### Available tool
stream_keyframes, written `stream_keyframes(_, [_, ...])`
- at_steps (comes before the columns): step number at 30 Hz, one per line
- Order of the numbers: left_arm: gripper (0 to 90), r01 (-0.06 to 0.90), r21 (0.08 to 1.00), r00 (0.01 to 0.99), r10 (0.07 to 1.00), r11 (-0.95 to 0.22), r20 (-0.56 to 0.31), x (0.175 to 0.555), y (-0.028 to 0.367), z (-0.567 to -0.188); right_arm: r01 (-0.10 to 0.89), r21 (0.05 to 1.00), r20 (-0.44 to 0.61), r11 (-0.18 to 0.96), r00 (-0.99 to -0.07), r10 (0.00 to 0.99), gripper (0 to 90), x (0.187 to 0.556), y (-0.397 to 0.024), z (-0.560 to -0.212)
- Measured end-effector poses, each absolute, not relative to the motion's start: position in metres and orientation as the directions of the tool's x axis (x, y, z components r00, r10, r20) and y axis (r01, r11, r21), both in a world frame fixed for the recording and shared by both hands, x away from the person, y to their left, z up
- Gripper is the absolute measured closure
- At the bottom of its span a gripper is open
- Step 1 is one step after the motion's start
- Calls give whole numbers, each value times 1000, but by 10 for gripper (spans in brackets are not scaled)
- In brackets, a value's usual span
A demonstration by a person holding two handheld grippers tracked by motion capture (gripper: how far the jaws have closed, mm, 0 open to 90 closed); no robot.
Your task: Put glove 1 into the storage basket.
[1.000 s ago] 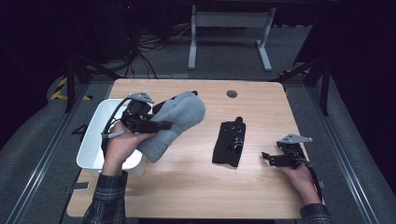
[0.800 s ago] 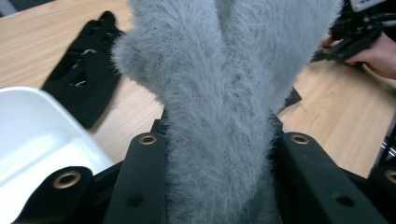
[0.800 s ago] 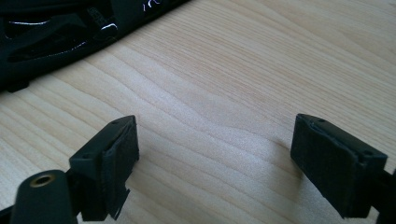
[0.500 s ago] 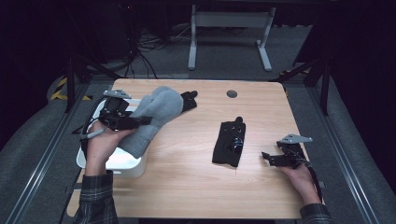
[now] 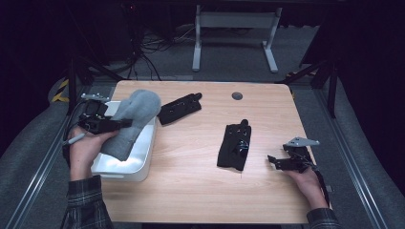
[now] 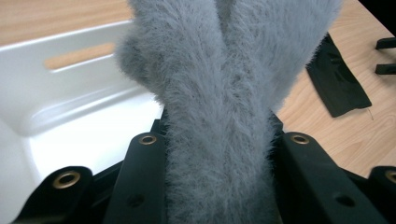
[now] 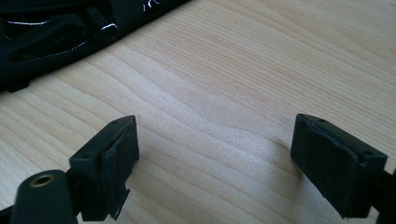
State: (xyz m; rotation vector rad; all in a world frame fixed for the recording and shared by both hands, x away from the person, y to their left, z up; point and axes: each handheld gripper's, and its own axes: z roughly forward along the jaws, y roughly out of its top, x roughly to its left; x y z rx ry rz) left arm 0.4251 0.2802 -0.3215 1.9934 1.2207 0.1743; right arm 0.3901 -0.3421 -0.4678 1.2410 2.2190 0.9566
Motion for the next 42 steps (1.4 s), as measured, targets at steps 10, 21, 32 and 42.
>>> stream_keyframes(10, [656, 784, 585, 445, 844, -207, -298, 447, 289, -360, 568, 738, -30, 364, -512, 859, 162, 390, -342, -468])
stream_keyframes(21, [635, 853, 488, 368, 875, -183, -314, 462, 292, -391, 568, 738, -29, 364, -512, 859, 162, 390, -342, -468])
stream_keyframes(32, [493, 895, 404, 328, 891, -188, -312, 471, 298, -416, 568, 738, -29, 364, -512, 859, 162, 390, -342, -468])
stream_keyframes(42, [317, 857, 477, 332, 917, -195, -223, 463, 298, -400, 568, 738, -30, 364, -511, 859, 163, 390, -342, -468])
